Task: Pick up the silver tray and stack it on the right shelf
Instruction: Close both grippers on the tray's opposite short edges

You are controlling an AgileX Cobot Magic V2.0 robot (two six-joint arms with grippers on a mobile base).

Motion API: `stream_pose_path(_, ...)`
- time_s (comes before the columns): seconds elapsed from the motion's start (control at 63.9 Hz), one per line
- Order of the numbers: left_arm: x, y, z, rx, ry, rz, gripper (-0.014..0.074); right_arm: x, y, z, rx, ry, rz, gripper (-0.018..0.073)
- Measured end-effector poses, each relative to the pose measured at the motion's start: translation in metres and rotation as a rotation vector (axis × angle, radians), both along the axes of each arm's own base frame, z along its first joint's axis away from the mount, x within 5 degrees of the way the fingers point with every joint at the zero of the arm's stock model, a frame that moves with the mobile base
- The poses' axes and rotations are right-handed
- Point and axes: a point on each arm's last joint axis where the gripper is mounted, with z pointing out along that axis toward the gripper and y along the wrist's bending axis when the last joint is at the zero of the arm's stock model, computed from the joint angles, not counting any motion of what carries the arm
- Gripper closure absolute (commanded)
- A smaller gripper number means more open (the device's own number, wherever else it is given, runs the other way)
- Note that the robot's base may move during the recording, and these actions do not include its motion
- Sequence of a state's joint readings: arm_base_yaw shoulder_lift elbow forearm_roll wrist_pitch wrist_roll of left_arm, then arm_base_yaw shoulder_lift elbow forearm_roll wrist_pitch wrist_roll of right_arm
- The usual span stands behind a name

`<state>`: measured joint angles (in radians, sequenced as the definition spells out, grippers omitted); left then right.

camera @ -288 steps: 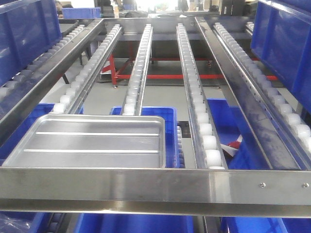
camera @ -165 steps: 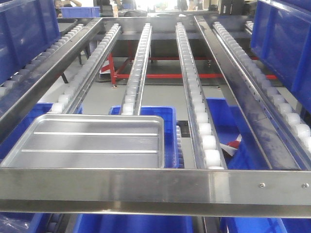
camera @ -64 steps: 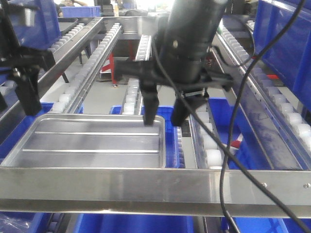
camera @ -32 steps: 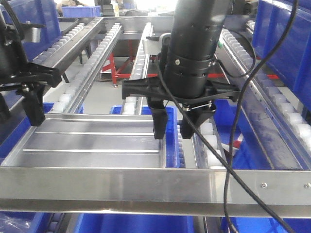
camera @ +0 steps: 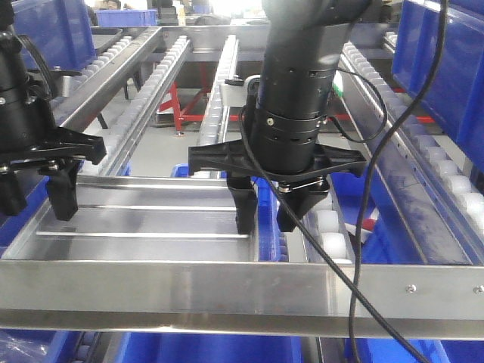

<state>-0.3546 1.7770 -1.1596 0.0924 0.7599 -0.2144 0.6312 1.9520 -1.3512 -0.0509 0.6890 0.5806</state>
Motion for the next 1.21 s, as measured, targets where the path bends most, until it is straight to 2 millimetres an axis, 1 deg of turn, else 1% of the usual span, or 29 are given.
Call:
stream_pose_path(0.564,0.004,0.002,0.000,-0.004,-0.030,0.029,0.0299,0.001,0.001,-0.004,-0.001,0.002,0.000,0.0164)
stream_pose_path(0.736,0.007,0.006,-0.010,-0.007,0.001,0.056,0.0299,0.002,0.001,-0.003,0.002,-0.002,0.000,0.0164)
stream_pose_path(0.814,0.008,0.006,-0.010,-0.009,0.007,0.062,0.0299,0.002,0.001,-0.002,0.003,-0.003,0.000,0.0164)
stream_pose_path(0.892,0.008,0.006,-0.010,-0.009,0.007,0.062,0.0299,0.002,0.001,-0.002,0.003,-0.003,0.000,0.0169)
stream_pose_path(0.971,0.008,0.006,-0.010,-0.009,0.008,0.063,0.0302,0.002,0.001,-0.002,0.003,-0.003,0.000,0.0205)
stream_pose_path(1.018,0.008,0.006,-0.010,-0.008,0.009,0.063,0.0323,0.002,0.001,-0.002,0.003,-0.003,0.000,0.0258)
stream_pose_path(1.096,0.008,0.006,-0.010,-0.010,0.010,0.064,0.0407,0.002,0.002,-0.002,0.004,-0.005,0.000,0.0391)
stream_pose_path(1.112,0.008,0.006,-0.010,-0.012,0.011,0.065,0.0428,0.002,0.002,-0.002,0.004,-0.005,0.000,0.0406)
stream_pose_path(1.159,0.008,0.006,-0.010,-0.014,0.011,0.067,0.0517,0.002,0.003,-0.002,0.011,-0.008,0.000,0.0528)
stream_pose_path(1.205,0.008,0.006,-0.011,-0.017,0.014,0.069,0.0602,0.001,0.004,-0.002,0.016,-0.007,-0.004,0.0500)
